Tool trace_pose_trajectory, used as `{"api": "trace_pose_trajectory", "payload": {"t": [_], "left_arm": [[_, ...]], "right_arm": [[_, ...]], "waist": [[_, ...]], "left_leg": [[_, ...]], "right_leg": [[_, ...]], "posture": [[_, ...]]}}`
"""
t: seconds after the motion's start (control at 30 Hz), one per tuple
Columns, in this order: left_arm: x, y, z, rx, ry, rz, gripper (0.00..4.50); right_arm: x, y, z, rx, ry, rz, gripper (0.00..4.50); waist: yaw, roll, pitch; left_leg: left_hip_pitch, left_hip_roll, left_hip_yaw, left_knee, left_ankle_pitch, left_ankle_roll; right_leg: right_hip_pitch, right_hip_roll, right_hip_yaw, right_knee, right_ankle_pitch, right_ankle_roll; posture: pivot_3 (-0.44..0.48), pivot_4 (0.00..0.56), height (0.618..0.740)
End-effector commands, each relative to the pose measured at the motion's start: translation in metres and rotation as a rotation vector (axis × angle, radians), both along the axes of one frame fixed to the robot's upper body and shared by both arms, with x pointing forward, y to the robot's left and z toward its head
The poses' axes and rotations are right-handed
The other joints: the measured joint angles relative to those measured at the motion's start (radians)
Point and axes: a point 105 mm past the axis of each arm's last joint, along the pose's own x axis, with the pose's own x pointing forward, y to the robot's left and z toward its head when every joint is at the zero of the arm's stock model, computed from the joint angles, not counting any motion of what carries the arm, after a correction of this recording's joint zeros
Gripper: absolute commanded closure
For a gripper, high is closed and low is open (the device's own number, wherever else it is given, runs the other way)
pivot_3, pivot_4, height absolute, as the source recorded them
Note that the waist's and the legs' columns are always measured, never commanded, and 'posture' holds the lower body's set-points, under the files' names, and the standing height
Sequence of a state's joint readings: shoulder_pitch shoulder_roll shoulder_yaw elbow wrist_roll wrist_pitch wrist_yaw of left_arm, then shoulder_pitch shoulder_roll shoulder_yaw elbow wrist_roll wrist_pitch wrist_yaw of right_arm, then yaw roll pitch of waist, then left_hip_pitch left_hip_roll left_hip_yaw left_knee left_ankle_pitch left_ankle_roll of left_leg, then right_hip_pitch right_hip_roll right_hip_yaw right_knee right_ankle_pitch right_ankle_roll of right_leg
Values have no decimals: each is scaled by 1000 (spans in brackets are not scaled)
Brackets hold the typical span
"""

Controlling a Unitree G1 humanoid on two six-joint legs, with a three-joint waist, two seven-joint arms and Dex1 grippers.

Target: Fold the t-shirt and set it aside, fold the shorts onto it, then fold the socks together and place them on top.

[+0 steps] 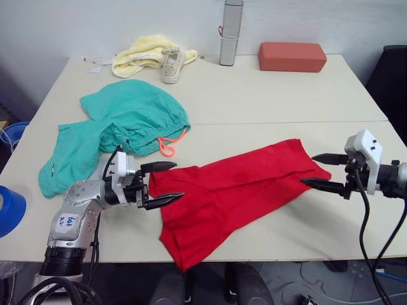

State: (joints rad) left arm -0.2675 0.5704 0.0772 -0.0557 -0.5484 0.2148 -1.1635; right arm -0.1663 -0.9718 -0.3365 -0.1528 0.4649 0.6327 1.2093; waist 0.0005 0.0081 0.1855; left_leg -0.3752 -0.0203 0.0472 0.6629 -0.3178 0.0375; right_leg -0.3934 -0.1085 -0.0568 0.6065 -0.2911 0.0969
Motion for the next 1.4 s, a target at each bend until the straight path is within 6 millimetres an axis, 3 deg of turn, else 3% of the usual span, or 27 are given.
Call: {"api": "trace_pose_trajectory", "payload": {"t": [0.03, 0.23, 0.47, 0.63, 0.8, 1.07, 1.27, 1.4], "left_arm": [[2, 4, 5, 14, -14, -14, 0], [13, 5, 3, 86, -32, -32, 0], [50, 1, -5, 205, -6, 43, 0], [73, -5, -7, 264, 38, 83, 0], [92, -7, -14, 318, 68, 144, 0], [85, -12, -26, 394, 215, 96, 0], [81, -2, -29, 448, 263, 111, 0], [79, 2, -42, 494, 317, 129, 0]], "right_arm": [[-18, 13, 11, 23, -26, 49, 69], [-34, 6, -6, 29, 22, -14, 69], [-32, -22, -16, 142, 131, -352, 69], [-18, -38, -32, 148, 210, -599, 69], [-3, -36, -38, 138, 196, -683, 69], [6, -42, -49, 138, 241, -793, 69], [9, -42, -51, 151, 256, -810, 69], [20, -46, -59, 163, 253, -846, 69]], "waist": [[1, 0, 0], [7, -1, 1], [23, -2, 1], [21, -3, 2], [22, -3, 2], [23, -3, 2], [22, -4, 1], [20, -6, 0]], "left_leg": [[0, 0, 0, 0, 0, 0], [0, 0, 0, 0, 0, 1], [0, -1, 0, 0, 0, 1], [-1, -1, 0, 0, 0, 2], [-3, -1, 0, 0, 0, 2], [-17, -3, 1, 4, 4, 4], [-16, -4, 2, 4, 6, 4], [-15, -4, 2, 4, 6, 4]], "right_leg": [[0, 0, 0, 0, 0, 0], [0, -1, 0, -1, 0, 0], [0, -1, 0, -1, 0, 0], [-1, -1, 0, -1, 0, 1], [-3, -1, 0, 0, 0, 1], [-16, -1, 0, 7, 2, 4], [-16, -1, 1, 7, 2, 4], [-16, -1, 2, 7, 2, 4]], "posture": [[0, 150, 740], [0, 150, 740], [0, 150, 740], [0, 150, 740], [0, 150, 740], [0, 150, 740], [0, 150, 740], [0, 150, 740]]}}
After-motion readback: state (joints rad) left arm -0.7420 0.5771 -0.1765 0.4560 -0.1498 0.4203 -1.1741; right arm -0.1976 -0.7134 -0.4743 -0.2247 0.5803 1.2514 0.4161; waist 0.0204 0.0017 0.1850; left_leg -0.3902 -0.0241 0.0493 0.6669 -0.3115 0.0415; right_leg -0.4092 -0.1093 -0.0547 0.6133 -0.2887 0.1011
